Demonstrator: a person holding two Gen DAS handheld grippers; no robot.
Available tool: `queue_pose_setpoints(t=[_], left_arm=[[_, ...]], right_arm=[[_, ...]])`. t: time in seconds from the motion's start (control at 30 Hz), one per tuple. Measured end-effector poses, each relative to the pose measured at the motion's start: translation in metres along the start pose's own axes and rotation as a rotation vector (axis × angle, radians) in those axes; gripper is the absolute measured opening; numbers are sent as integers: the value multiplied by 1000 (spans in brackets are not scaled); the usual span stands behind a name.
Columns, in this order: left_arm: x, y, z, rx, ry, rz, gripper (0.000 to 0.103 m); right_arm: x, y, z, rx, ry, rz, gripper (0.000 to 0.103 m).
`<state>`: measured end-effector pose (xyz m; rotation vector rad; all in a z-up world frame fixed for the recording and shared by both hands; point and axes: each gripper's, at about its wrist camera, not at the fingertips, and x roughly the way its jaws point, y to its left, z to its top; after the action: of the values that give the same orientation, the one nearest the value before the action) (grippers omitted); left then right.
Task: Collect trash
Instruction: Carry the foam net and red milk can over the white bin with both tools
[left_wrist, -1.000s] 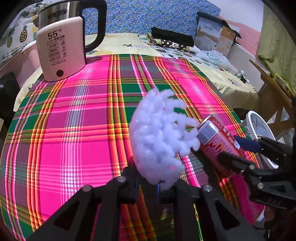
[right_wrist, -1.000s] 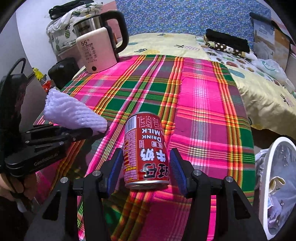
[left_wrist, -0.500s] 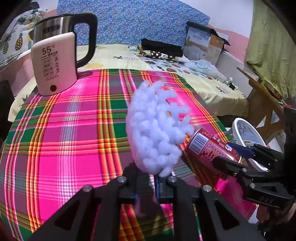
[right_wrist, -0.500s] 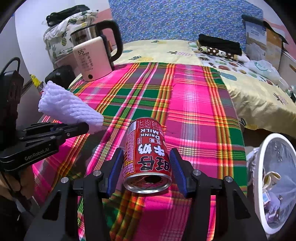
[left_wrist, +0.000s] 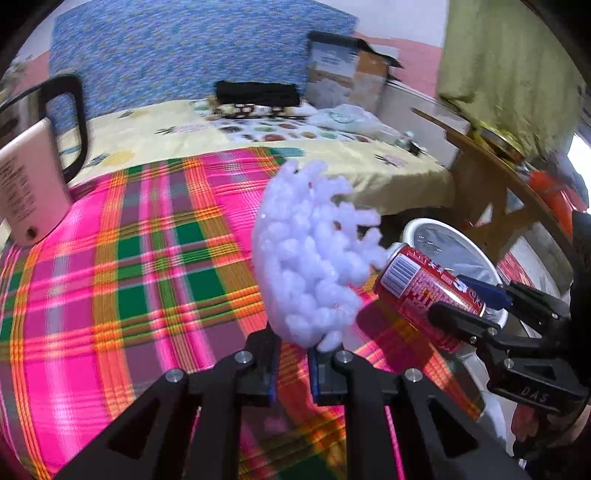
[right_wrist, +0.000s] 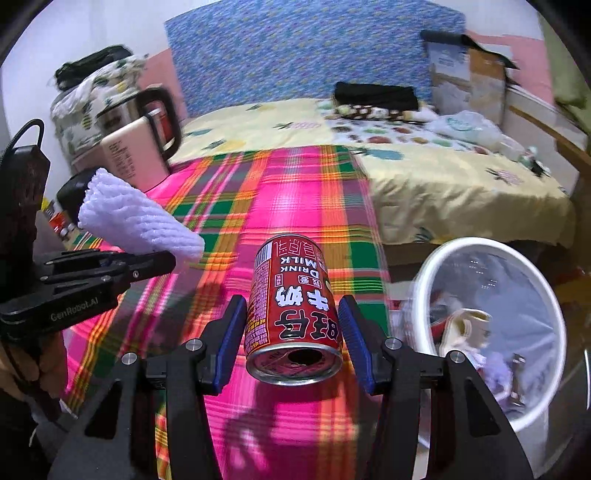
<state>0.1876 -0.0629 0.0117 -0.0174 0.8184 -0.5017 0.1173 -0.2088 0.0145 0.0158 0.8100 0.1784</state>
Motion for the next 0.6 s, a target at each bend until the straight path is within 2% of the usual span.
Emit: queue_pose_setpoints(t=[0.33, 0.6], left_arm=[[37, -87, 25, 140, 33, -100, 13], [74, -154, 31, 246, 106, -173, 13]], right_arm=[[-28, -63, -11, 105, -46, -116, 53], [-40, -114, -30, 202, -47, -185, 53]])
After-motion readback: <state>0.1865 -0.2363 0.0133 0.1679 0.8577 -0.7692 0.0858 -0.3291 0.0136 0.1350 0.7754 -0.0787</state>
